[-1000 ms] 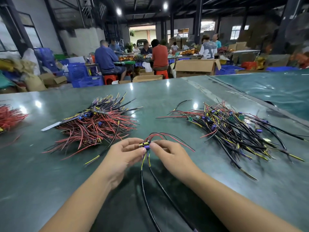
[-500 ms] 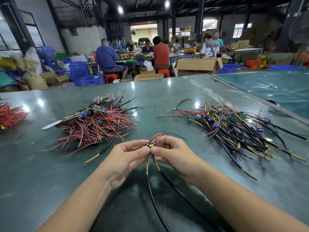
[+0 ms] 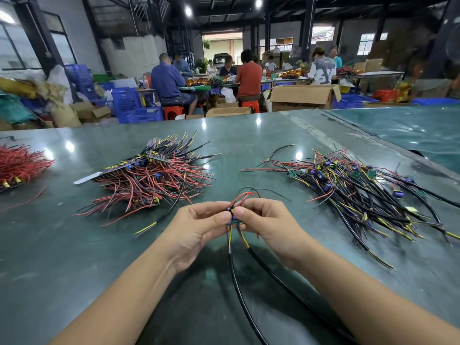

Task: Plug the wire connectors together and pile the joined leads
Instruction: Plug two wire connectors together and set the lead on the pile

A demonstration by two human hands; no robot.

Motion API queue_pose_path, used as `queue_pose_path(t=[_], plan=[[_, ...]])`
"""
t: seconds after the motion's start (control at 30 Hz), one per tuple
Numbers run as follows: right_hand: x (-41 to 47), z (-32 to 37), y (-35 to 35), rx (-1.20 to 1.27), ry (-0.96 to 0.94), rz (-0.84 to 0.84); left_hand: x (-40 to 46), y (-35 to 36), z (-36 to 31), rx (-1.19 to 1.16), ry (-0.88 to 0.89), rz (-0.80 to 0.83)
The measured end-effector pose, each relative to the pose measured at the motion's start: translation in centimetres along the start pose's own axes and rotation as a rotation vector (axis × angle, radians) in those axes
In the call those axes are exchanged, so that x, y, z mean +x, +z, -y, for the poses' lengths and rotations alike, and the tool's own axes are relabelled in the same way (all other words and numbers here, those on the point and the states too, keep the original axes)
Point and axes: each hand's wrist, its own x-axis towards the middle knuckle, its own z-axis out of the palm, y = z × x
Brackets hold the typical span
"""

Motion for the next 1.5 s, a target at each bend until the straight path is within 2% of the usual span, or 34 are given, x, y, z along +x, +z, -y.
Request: queue_pose_path(t=[0.13,0.4,0.63,0.8,0.93,1.03,1.1,1.17,1.2,1.27,1.37,1.43,1.5], plan=[[0.1,0.1,0.0,-0.018,-0.057,0.008,0.0,0.1,0.1,-0.013,0.023,-0.003],[0.1,-0.1,-0.2,0.001,-0.048,0.011,0.4,-0.4,0.2,-0.032,-0.011,0.015],[0.1,-0.1,-0.1,0.12,-0.004,0.022,0.6,-1.0,-0.1,-0.091,-0.041,0.069],[0.1,0.1,-0.4,0.128,0.053,-0.022,1.2,-2.0,-0.8,-0.144,0.0,-0.113],[-0.1,0.4,-1.3,-0.105,0.077,-0.11,1.9,-4.1,-1.4,-0.135,0.132,-0.398],[-0.3,1.1,-1.7,-0.219,0.028,-0.125,2.4,-5.5,-1.4,0.086,0.215,-0.596],[-0.3,1.5,-1.8,-0.247,0.018,-0.115,2.5,-5.9,-1.0,0.445,0.263,-0.701],[-0.5,1.6,-1.6,-0.197,0.079,-0.085,2.1,-5.4,-1.0,0.885,0.394,-0.754],[-0.6,1.6,-1.4,-0.157,0.113,-0.058,1.8,-4.8,-1.1,1.002,0.494,-0.737],[-0.9,1.5,-0.8,-0.16,0.138,-0.007,1.2,-3.2,-1.2,0.957,0.593,-0.55],[-1.0,1.2,0.1,-0.248,0.132,0.042,0.2,-0.6,-0.8,0.659,0.407,-0.186],[-1.1,0.9,0.5,-0.333,0.127,0.038,0.1,0.2,-0.1,0.632,0.331,-0.064],[-1.1,0.8,0.7,-0.481,0.098,0.057,0.1,0.4,0.2,0.6,0.28,-0.021]])
